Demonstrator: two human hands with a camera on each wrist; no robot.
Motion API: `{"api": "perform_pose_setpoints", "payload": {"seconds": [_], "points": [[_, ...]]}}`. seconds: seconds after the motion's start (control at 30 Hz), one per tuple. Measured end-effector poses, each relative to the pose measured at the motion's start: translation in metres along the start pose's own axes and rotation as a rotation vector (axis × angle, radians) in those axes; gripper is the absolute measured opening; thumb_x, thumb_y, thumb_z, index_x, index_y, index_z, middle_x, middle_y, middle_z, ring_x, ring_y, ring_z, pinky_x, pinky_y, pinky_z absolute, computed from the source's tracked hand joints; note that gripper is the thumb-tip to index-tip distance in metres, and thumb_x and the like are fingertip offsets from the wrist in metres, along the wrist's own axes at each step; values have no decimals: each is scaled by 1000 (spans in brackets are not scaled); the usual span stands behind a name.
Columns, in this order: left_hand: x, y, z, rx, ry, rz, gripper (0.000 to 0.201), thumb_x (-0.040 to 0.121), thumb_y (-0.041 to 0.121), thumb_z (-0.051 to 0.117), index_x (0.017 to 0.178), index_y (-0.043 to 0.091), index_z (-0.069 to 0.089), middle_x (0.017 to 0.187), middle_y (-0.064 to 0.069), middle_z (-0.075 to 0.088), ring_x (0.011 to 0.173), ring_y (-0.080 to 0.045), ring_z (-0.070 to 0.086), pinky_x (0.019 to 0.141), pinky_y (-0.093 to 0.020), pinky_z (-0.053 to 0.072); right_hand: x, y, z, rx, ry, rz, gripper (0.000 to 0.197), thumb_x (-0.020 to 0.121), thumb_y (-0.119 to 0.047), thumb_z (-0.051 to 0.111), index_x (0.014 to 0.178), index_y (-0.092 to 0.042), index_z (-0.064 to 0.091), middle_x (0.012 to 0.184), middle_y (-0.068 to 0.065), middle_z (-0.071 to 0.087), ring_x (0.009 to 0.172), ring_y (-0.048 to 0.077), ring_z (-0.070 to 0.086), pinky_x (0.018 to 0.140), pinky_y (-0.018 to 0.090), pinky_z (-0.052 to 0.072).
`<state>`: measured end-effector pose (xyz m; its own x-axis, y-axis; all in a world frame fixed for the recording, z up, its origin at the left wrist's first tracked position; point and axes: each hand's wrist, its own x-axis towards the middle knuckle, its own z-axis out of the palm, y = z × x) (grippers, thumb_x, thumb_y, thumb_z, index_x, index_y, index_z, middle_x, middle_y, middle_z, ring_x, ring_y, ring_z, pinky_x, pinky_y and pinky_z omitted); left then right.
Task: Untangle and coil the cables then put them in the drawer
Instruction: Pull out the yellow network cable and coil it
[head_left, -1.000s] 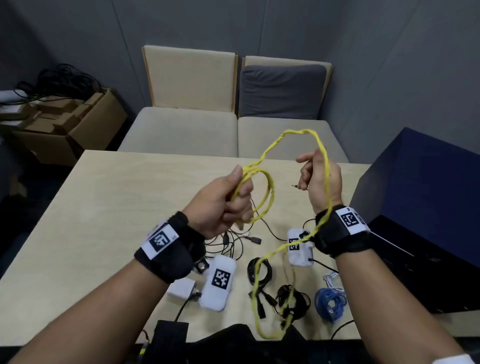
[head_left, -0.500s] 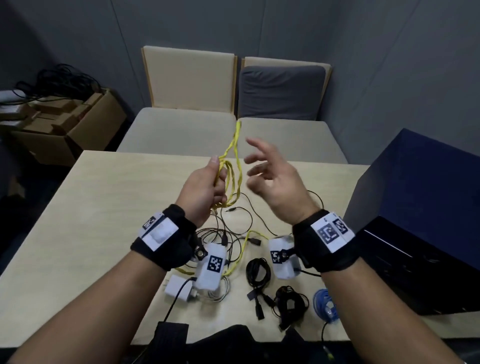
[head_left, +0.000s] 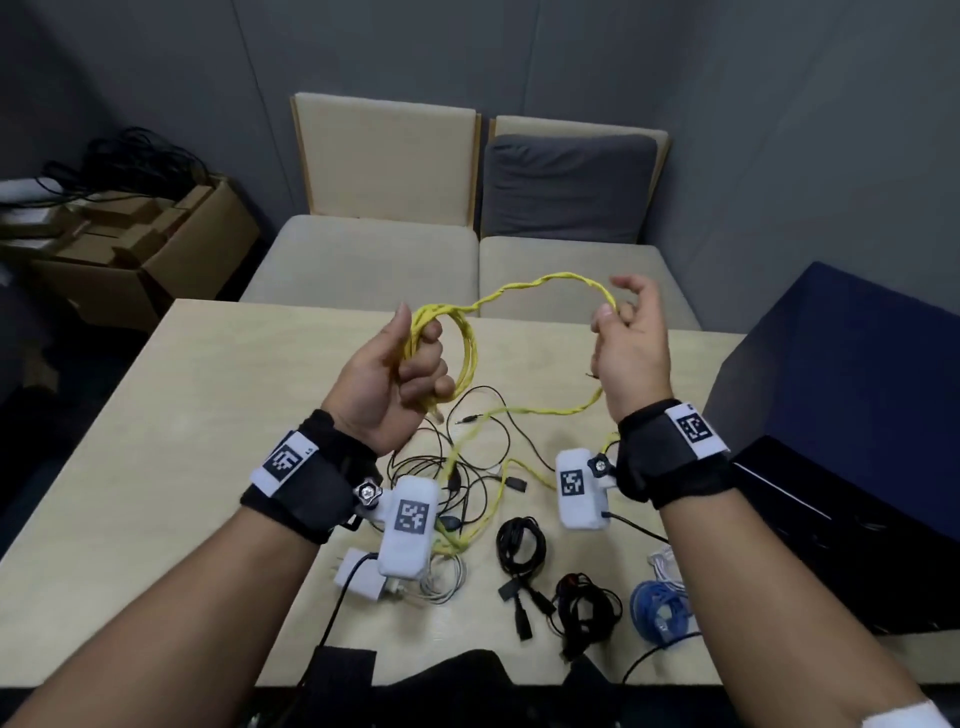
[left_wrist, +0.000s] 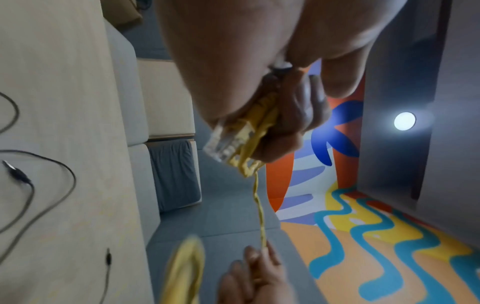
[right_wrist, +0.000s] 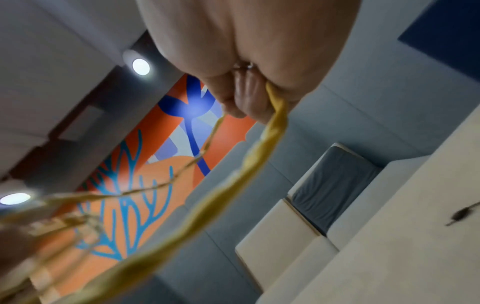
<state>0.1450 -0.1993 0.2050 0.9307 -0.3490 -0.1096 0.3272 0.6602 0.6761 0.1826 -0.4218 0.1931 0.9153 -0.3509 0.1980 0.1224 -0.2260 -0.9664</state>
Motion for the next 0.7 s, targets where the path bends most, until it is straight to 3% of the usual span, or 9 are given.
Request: {"api": "perform_pose_setpoints", "payload": {"seconds": [0.07, 0.13, 0.2, 0.27, 0.4, 0.53, 0.7], "points": [[0, 2, 4, -62, -49, 32, 28, 91, 36, 39, 78, 14, 52, 46, 9, 30, 40, -8, 16, 53, -19, 41, 0, 7, -2, -76, 26, -1, 27, 95, -14, 44, 92, -40, 50, 70, -4, 47, 58, 8, 43, 64, 35, 42], [0, 5, 9, -109, -77, 22, 27, 91, 33, 39, 77, 15, 53, 44, 8, 32, 35, -5, 23, 52, -19, 43, -1, 14, -4, -124, 33, -4, 24, 97, -13, 45, 92, -35, 53, 68, -4, 47, 59, 10, 43, 62, 34, 43], [-1, 9, 14, -139, -79, 17, 25, 92, 33, 37, 80, 16, 50, 41, 6, 34, 32, -4, 31, 51, -17, 44, -2, 23, -6, -164, 47, -6, 11, 97, -17, 48, 93, -22, 57, 65, -4, 48, 60, 12, 45, 62, 33, 43], [-1, 11, 15, -163, -44, 29, 27, 94, 35, 36, 83, 15, 51, 37, 5, 34, 30, -4, 33, 47, -15, 44, -3, 33, -9, -218, 64, -10, 15, 97, -21, 50, 87, -13, 59, 63, -2, 49, 60, 14, 45, 64, 38, 47], [2, 12, 14, -270, -81, 118, 46, 96, 41, 34, 103, 7, 64, 36, 4, 33, 30, -7, 32, 46, -13, 38, -16, 45, -4, -283, 9, -40, 15, 97, -23, 51, 85, -18, 58, 62, -3, 46, 59, 15, 42, 60, 30, 39], [7, 18, 21, -304, -109, 229, 44, 93, 33, 39, 125, 6, 49, 46, 5, 36, 39, -6, 34, 58, -17, 45, -39, 51, 17, -310, -93, -54, 15, 99, -22, 47, 94, -13, 58, 60, -7, 43, 55, 10, 39, 56, 28, 31], [16, 25, 32, -161, 21, 349, 46, 103, 34, 26, 139, 8, 36, 49, 8, 41, 46, -5, 43, 67, -19, 48, -73, 49, 42, -338, -286, -92, 12, 99, -18, 46, 102, -12, 56, 75, -4, 55, 71, 17, 48, 64, 26, 33]]}}
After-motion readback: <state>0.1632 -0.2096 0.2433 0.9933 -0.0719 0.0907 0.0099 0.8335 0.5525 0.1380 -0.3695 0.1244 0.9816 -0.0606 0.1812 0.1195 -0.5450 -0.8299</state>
